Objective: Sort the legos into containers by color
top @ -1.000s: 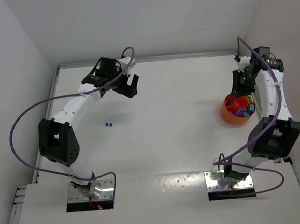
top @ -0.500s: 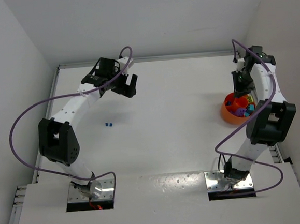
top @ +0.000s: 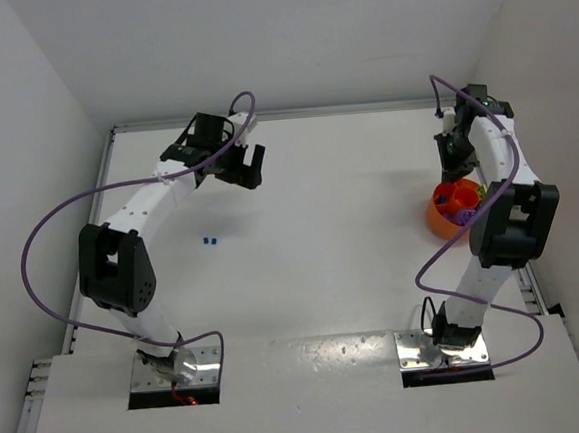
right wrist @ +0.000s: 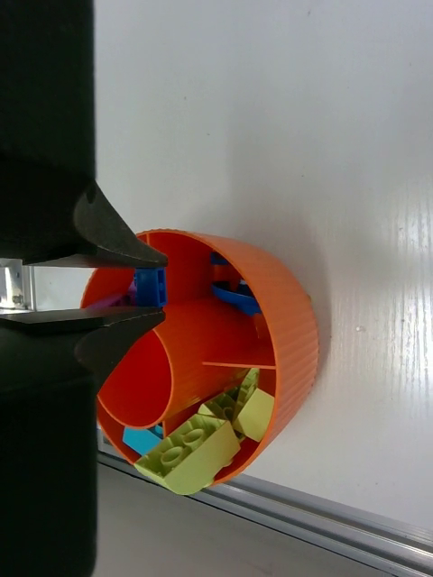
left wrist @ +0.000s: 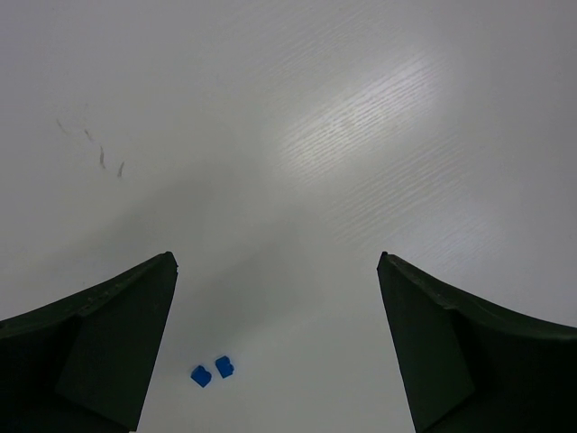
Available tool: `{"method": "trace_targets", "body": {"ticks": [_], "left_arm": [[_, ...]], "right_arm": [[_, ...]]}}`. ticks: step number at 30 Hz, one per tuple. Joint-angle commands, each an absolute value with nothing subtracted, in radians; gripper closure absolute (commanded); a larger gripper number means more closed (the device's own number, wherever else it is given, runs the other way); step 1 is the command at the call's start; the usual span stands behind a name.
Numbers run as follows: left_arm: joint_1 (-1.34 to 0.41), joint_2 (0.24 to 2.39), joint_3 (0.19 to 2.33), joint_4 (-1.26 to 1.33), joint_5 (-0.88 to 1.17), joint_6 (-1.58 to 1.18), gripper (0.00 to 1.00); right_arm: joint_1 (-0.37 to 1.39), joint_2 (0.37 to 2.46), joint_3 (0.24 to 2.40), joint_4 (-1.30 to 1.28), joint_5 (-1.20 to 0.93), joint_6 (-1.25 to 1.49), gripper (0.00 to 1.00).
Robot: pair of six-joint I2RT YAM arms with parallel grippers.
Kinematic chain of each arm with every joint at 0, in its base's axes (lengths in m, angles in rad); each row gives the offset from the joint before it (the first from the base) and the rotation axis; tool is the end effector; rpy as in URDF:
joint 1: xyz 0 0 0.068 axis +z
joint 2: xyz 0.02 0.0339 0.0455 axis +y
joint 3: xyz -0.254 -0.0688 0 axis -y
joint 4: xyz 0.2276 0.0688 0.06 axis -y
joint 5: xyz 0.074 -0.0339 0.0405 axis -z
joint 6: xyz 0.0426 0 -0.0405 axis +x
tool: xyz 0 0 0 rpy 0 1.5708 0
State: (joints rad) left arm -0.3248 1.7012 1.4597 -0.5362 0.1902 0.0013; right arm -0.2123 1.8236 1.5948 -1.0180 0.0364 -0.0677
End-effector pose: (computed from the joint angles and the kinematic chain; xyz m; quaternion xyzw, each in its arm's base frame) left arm 0.3489 -0.1260 0.2879 0.1852 0.9001 -0.1484 0.3654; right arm 0.3476 -0.0765 0.2557 0.0742 0.9840 -0.0403 0.1572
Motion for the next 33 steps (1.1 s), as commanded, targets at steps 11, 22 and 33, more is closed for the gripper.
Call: {"method": "trace_targets", "body": {"ticks": [11, 22, 33], "left_arm": [[-0.304, 1.695, 1.486, -0.535, 0.141, -0.015, 0.0], [-0.304, 1.704, 1.496, -0.545, 0.132, -0.015, 0.0], [-0.111, 1.551, 1.266, -0.564, 0.244, 0.155, 0.19]], "right_arm": [[-0.183, 1.833, 1.597, -0.983, 0.132, -0.095, 0.81], [-0.173, 1.824, 1.588, -0.983, 0.132, -0.104, 0.59], [-0.144, 1.767, 1.655, -1.014, -0.164, -0.095, 0.38]]}}
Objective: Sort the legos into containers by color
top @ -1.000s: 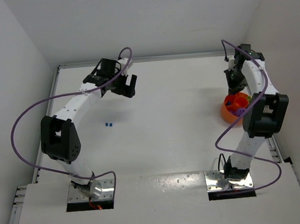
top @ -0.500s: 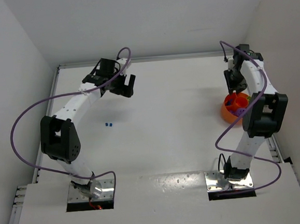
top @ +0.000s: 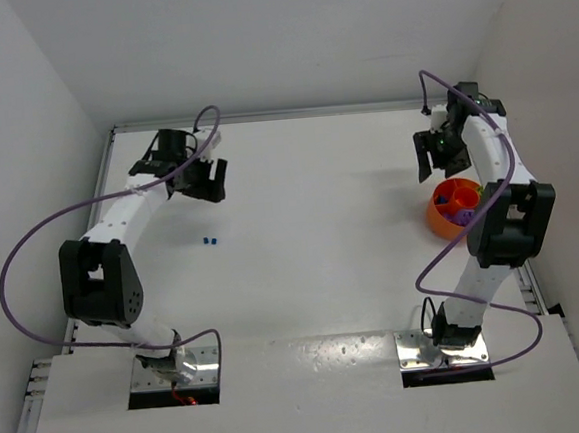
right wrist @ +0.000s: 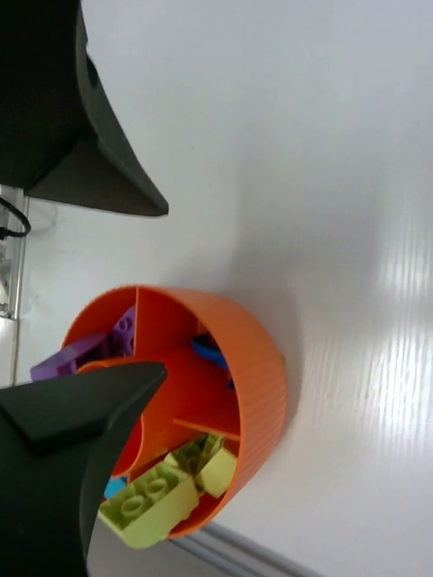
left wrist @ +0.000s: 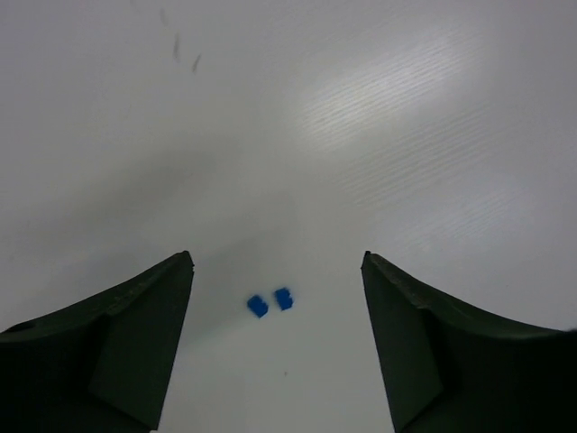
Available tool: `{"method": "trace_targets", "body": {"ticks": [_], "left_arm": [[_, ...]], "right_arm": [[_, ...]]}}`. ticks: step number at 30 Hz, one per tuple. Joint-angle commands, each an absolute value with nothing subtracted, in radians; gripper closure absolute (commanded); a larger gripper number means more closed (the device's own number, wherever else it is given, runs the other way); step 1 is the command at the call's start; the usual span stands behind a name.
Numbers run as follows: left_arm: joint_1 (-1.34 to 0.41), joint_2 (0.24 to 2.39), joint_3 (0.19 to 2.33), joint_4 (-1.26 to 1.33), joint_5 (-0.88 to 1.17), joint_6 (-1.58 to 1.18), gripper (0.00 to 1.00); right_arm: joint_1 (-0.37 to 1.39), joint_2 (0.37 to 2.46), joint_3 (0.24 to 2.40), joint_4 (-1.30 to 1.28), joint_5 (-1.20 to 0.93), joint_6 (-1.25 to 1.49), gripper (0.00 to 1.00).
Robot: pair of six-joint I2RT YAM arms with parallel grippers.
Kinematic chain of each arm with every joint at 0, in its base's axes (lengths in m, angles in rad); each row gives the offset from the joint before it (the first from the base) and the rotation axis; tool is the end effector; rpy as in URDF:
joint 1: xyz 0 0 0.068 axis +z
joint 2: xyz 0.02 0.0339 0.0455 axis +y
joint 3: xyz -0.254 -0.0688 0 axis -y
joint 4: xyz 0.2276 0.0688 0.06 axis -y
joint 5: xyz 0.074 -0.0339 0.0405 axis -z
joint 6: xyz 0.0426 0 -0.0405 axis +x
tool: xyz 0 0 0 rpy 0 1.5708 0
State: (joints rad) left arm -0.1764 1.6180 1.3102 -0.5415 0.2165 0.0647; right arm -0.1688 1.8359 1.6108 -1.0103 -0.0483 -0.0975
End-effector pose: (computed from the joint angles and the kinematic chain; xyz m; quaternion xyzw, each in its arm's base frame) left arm 0.3365 -0.0693 0.2686 0.1497 0.9188 -0.1205 0.3447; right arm 0.3554 -0.0585 0.2563 0.0311 0.9852 0.0014 0.1685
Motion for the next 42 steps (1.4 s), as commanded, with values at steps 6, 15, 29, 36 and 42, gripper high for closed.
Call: {"method": "trace_targets", "body": {"ticks": [6, 15, 29, 36, 42], "left_arm": [[-0.048, 1.562, 1.224, -0.646, 0.065, 0.169, 0.45], [-0.095, 1.532, 1.079, -0.657, 0.041, -0.044, 0.65], [-0.146, 1.689, 1.115, -0.611, -0.031, -0.227, 0.59], [-0.155, 1.749, 1.149, -0.601, -0.055, -0.245, 0.65], [-0.155, 1.795, 1.178, -0.601, -0.055, -0.245, 0.67]], "right_arm": [[-0.097, 1.778, 1.666, -1.003, -0.163, -0.095, 0.26], [-0.058, 1.798, 1.686, -1.003, -0.163, -0.104, 0.26], [-0.031, 1.789, 1.677, -1.003, -0.133, -0.104, 0.26], [-0.021, 1.779, 1.649, -1.003, -0.124, -0.104, 0.26], [-0.021, 1.77, 1.649, -1.003, -0.115, -0.104, 0.26]]}}
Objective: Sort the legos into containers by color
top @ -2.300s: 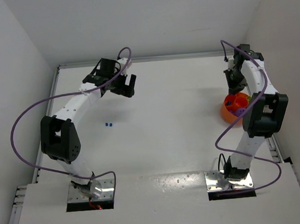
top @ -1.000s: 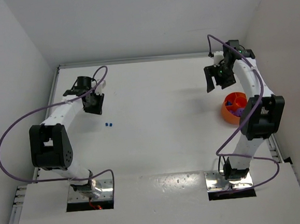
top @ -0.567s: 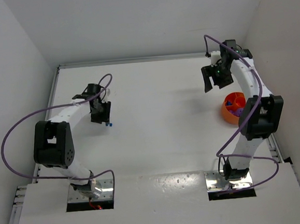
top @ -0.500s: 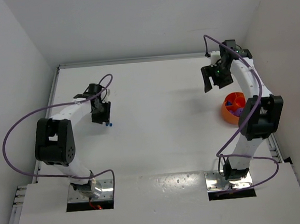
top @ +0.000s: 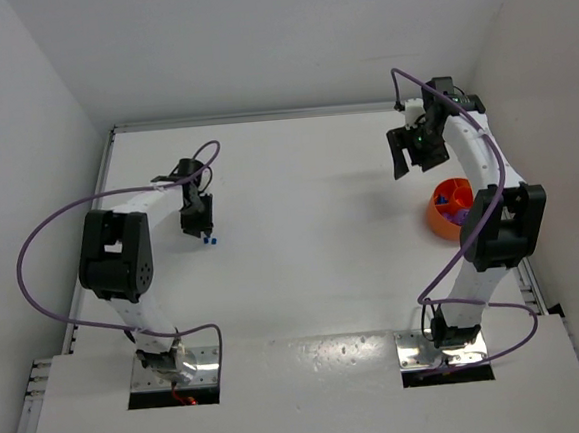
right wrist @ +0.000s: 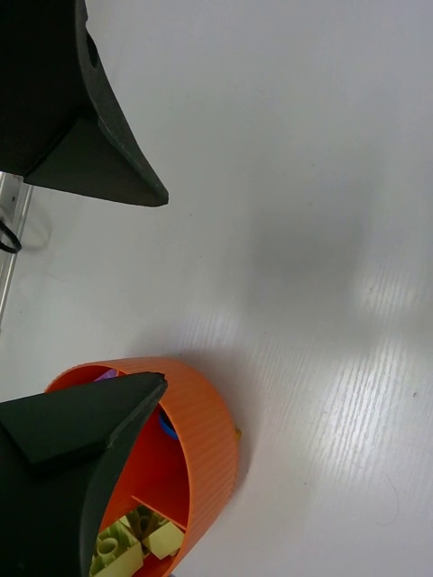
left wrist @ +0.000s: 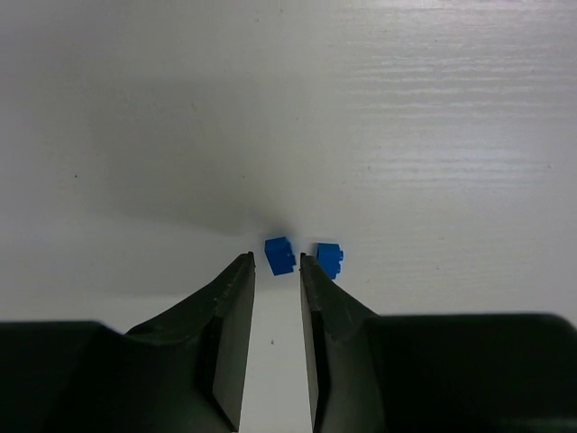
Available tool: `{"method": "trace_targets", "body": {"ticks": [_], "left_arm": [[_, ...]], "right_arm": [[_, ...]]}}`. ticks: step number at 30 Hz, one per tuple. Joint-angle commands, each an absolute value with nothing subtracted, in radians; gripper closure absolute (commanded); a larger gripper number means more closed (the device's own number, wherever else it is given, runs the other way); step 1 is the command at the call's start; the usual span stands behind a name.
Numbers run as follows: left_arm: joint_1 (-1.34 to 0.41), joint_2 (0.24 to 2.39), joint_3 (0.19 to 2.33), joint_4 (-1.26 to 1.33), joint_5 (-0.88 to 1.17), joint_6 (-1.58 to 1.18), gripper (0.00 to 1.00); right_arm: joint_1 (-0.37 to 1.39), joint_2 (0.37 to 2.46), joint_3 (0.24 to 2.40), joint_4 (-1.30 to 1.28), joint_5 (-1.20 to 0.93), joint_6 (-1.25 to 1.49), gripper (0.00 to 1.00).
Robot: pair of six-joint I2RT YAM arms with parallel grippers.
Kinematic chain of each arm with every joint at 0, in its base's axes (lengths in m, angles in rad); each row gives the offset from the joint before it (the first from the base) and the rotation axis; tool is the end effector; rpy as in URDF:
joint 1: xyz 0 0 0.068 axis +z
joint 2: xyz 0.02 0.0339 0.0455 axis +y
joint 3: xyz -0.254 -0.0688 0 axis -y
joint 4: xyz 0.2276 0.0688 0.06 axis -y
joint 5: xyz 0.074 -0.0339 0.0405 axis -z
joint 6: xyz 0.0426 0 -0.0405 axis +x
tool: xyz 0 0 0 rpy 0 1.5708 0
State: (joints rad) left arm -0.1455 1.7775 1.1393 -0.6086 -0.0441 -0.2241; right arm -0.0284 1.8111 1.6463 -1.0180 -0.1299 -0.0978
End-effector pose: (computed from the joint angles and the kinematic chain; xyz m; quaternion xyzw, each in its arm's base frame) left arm 0.3246 -0.0457 0.1642 -0.0423 0.9858 -0.0082 0.1625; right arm 0.3588 -0.0047 0.2744 -0.0465 0.9781 0.0514 0.1960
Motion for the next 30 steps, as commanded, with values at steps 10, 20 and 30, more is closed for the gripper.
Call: {"method": "trace_targets", "body": {"ticks": [10, 20, 30], "left_arm": [[-0.155, 1.824, 1.178, -0.601, -0.066, -0.245, 0.7], [-0.155, 1.833, 1.16, -0.601, -0.066, -0.245, 0.74], [-0.155, 1.813, 1.141, -0.601, -0.057, -0.236, 0.67]], "right_arm": [[-0.021, 1.789, 1.667, -1.003, -0.115, -0.104, 0.26], [-0.021, 1.789, 1.667, -1.003, -0.115, -0.104, 0.26], [-0.021, 1.77, 1.647, -1.003, -0.115, -0.104, 0.26]]}}
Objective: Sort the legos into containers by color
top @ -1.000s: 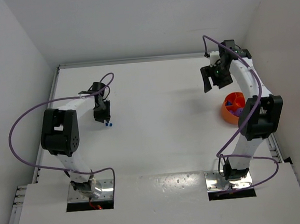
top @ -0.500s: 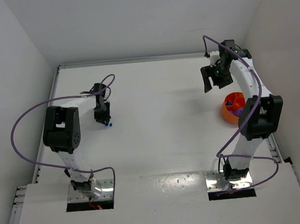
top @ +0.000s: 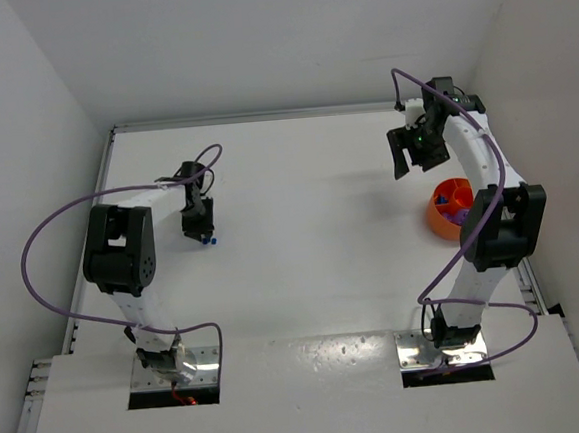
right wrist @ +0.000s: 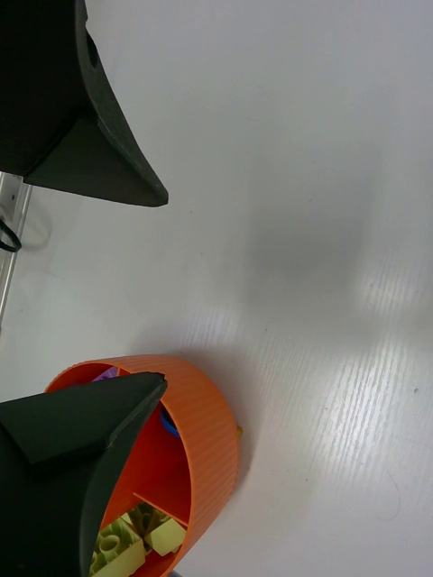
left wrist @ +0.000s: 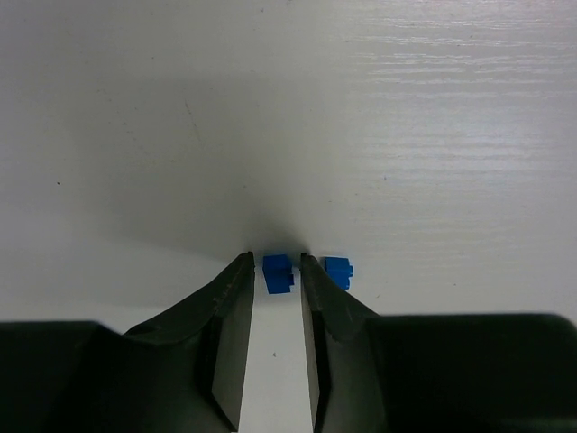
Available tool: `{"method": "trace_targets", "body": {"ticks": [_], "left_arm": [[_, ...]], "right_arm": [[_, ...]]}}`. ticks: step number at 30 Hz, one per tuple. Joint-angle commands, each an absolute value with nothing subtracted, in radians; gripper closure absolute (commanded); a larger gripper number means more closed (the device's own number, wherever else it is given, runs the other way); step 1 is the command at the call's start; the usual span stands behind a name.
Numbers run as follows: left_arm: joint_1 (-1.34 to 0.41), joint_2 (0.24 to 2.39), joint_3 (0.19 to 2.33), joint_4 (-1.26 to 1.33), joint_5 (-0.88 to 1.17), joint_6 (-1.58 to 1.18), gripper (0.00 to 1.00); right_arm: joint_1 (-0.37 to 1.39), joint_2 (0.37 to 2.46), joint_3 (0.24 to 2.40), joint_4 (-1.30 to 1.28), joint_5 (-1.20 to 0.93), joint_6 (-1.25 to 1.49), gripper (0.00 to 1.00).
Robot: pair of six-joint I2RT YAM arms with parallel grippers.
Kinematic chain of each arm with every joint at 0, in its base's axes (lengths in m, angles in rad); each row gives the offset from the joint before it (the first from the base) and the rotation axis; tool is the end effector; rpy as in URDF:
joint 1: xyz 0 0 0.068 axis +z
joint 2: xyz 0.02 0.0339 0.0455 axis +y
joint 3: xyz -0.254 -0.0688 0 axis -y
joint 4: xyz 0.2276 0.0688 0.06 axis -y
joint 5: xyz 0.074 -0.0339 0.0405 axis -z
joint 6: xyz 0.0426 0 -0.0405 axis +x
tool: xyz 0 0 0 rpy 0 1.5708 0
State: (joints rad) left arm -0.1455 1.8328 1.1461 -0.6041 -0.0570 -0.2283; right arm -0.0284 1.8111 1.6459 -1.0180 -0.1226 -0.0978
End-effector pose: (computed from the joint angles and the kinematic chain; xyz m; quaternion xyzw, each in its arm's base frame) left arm 0.3289 -0.0457 0.1489 -0.0449 0.9888 0.0018 0.1423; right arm 0.3588 -0.0050 0.2743 -0.0458 0.9784 0.0479 0.1956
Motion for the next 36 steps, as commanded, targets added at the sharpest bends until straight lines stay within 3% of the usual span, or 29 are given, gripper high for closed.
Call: {"method": "trace_targets", "body": {"ticks": [1, 10, 36], "left_arm": [[-0.155, 1.803, 1.131, -0.601, -0.057, -0.236, 0.67], [-0.155, 1.793, 1.121, -0.601, -0.048, -0.236, 0.65], [-0.146, 1.842, 1.129, -0.592, -0.038, -0.227, 0.75]], "right_arm": [[-0.021, 1.77, 1.638, -1.003, -0.115, -0.104, 0.26], [-0.021, 1.752, 1.629, -1.003, -0.115, -0.104, 0.26], [-0.021, 1.752, 1.62, -1.003, -0.133, -0.104, 0.26]]}}
